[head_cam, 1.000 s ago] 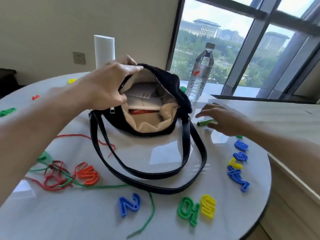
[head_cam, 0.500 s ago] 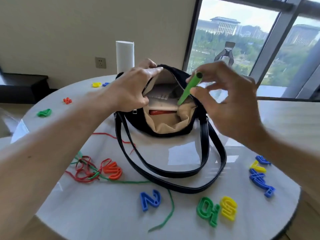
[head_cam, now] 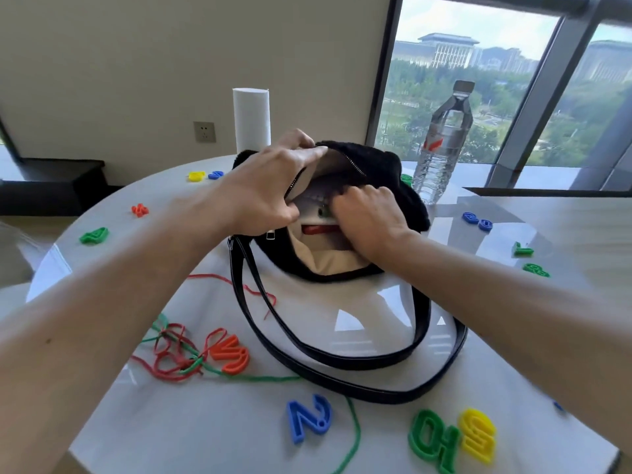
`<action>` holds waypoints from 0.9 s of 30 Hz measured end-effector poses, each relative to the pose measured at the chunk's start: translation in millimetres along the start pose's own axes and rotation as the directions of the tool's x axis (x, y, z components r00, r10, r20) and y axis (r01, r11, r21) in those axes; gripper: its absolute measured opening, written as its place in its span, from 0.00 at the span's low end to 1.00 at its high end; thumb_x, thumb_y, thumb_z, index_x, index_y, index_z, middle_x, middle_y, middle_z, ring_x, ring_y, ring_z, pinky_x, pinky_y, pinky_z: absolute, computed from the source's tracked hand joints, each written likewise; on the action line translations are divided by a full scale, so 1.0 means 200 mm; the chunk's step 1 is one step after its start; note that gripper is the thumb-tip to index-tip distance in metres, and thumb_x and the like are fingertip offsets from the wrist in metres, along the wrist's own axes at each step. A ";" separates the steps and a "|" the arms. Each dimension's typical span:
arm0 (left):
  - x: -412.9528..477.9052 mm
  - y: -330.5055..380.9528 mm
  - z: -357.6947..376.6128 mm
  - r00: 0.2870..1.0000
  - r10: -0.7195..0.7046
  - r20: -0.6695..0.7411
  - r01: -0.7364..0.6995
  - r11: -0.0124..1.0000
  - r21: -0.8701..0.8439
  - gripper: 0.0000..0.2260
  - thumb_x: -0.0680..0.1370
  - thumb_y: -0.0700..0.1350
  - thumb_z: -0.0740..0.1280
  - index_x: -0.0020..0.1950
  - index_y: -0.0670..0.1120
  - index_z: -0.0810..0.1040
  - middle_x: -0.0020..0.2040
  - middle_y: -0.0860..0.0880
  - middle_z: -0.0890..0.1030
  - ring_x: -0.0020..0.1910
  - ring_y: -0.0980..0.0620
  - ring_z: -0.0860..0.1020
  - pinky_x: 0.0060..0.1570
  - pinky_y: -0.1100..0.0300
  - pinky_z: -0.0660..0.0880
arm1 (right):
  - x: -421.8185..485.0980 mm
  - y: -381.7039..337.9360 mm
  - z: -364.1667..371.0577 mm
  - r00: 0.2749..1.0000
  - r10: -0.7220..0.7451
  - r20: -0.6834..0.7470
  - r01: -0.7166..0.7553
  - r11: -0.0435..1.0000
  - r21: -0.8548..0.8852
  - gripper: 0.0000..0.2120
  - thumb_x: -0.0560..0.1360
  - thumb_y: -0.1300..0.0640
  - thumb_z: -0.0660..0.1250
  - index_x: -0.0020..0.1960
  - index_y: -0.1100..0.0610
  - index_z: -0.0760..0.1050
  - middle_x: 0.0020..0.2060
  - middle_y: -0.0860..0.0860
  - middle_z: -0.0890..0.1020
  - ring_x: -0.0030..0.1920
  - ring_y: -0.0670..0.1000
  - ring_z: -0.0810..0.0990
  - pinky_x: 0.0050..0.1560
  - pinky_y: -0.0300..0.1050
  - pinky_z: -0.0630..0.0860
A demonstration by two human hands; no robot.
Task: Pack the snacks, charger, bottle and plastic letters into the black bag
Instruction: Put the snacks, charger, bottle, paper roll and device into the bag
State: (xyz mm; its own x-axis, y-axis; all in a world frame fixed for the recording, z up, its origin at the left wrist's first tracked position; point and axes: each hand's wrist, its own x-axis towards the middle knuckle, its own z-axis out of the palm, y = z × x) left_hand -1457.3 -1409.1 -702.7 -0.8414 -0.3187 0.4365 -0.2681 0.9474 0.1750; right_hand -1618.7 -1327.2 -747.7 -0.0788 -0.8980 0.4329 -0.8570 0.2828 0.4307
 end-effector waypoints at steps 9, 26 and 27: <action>0.03 -0.05 0.03 1.000 0.001 0.013 0.000 0.997 -0.078 0.37 0.70 0.33 0.70 0.78 0.44 0.64 0.68 0.53 0.68 0.67 0.51 0.72 0.66 0.54 0.69 | -0.24 0.27 -0.17 0.865 0.199 -0.460 0.028 0.897 0.441 0.06 0.74 0.52 0.66 0.48 0.53 0.77 0.33 0.45 0.78 0.34 0.49 0.78 0.35 0.45 0.74; -0.02 -0.03 0.04 0.999 -0.009 0.043 0.015 0.991 -0.136 0.40 0.69 0.35 0.67 0.80 0.50 0.60 0.66 0.62 0.63 0.63 0.61 0.70 0.55 0.77 0.65 | 0.28 0.94 0.41 0.489 0.846 0.212 -0.764 0.298 0.572 0.37 0.68 0.43 0.75 0.68 0.57 0.62 0.56 0.58 0.79 0.54 0.61 0.80 0.55 0.58 0.78; -0.03 -0.02 0.05 0.999 -0.009 0.046 0.015 0.991 -0.135 0.40 0.69 0.34 0.67 0.80 0.50 0.59 0.66 0.62 0.63 0.64 0.61 0.70 0.55 0.77 0.64 | 0.28 0.93 0.42 0.474 0.857 0.202 -0.768 0.290 0.571 0.37 0.68 0.42 0.75 0.67 0.57 0.61 0.55 0.57 0.78 0.54 0.62 0.80 0.55 0.58 0.78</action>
State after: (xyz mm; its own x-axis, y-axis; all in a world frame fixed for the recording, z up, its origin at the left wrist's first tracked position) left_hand -1456.1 -1411.7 -713.9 -0.8598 -0.3256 0.3934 -0.2149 0.9295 0.2996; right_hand -1825.4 -1353.9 -710.6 -0.8745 -0.2516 0.4147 -0.4794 0.5788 -0.6597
